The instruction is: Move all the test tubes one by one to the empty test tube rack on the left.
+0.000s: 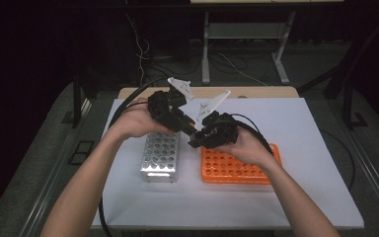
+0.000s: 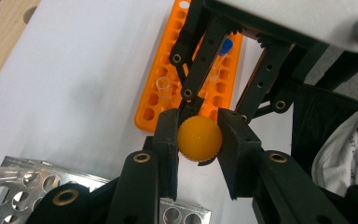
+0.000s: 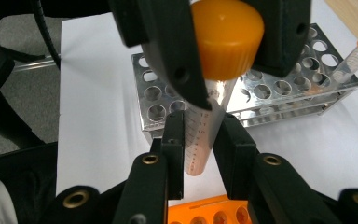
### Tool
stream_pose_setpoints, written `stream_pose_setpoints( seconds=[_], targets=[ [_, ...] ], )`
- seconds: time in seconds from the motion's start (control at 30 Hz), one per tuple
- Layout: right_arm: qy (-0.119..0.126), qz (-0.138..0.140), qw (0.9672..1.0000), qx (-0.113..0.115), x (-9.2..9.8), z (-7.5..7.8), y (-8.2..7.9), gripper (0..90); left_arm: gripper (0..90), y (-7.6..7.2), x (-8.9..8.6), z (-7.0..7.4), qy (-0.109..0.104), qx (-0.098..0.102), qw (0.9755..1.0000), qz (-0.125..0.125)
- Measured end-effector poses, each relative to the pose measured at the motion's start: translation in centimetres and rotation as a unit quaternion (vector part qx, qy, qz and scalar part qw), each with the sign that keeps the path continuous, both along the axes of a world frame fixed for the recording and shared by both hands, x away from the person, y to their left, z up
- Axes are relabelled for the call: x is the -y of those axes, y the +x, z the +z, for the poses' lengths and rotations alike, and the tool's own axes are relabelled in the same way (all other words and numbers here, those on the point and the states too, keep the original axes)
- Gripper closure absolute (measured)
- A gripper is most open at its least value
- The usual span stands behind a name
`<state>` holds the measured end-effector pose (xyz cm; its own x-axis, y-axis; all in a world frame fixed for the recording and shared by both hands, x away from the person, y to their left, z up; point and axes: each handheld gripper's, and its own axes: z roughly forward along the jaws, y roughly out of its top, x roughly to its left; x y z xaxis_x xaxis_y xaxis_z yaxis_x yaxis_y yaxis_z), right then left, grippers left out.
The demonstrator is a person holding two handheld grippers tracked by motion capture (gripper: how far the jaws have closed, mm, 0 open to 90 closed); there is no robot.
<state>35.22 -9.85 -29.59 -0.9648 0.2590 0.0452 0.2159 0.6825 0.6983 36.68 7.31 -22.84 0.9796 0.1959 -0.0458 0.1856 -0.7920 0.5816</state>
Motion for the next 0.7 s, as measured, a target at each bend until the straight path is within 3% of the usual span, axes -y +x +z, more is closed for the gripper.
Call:
stream_pose_setpoints(
  seconds=[0.3,0.7],
  targets=[
    [0.027,-0.039,0.9988,0.009,2.6,1.3,0.4,60.9,68.7,1.1,-1.1,0.6,-0.003,0.015,0.9993,0.036],
    [0.066,-0.115,0.9910,0.017,8.0,2.4,0.5,37.5,68.7,4.0,-2.4,0.7,0.000,0.020,0.9962,0.085]
  ],
)
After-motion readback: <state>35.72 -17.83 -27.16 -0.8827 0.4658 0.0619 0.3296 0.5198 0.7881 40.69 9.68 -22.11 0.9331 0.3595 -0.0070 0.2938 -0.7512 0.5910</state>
